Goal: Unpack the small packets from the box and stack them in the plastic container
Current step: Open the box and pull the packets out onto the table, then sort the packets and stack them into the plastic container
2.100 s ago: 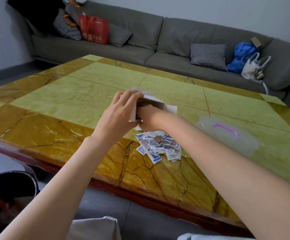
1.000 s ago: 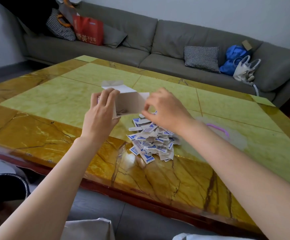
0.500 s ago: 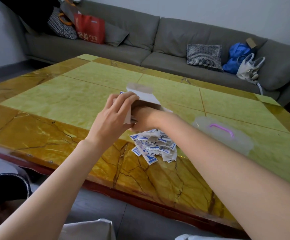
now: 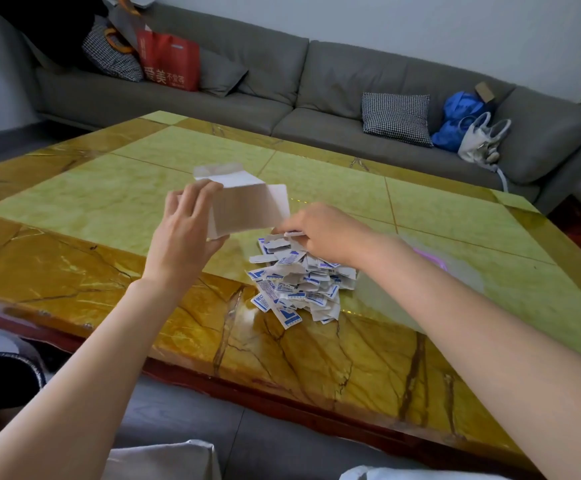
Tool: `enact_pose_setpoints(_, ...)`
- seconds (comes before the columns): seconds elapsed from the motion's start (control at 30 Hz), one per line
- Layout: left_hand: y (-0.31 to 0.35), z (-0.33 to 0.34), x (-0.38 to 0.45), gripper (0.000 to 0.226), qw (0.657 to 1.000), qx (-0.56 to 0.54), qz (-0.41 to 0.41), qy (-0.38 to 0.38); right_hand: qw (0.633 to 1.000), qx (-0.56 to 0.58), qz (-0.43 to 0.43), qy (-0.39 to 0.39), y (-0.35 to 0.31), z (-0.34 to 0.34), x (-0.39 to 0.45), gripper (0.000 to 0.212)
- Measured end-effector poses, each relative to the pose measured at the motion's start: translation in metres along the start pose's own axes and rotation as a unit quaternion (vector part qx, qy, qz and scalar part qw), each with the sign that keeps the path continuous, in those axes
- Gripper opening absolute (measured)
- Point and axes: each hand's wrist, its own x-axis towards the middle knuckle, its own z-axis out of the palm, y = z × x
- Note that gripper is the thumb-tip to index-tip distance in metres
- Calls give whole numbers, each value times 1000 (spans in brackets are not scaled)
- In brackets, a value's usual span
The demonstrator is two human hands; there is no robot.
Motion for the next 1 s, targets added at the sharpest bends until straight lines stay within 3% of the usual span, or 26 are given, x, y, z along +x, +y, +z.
enact_pose_setpoints(0.1,2,-4,-1,72,1000,-7,-9,12,998,-52,29,-6,6,2,-2,66)
enact_pose_setpoints(0.27,9,-10,6,74,996,-2,-88,-20,993,-55,58,-85,6,3,-1,70)
enact_pose_setpoints(0.4,7,-11,7,76,984,38,-152,-90,995,-34,62,-63,6,0,-1,55)
enact_pose_setpoints(0.57,33,-12,16,66,996,58,-55,-47,990,-61,123,-14,24,-10,-14,40)
enact_pose_setpoints(0.7,77,4,15,47,997,-9,54,-55,974,-110,200,-11,45,-19,-39,37)
enact_pose_setpoints(0.87,124,34,11,54,980,-76,77,-165,946,-143,285,-61,61,-20,-70,68)
enact_pose_setpoints(1.0,152,53,9,60,949,-180,26,-257,930,-175,310,-89,72,-12,-86,80)
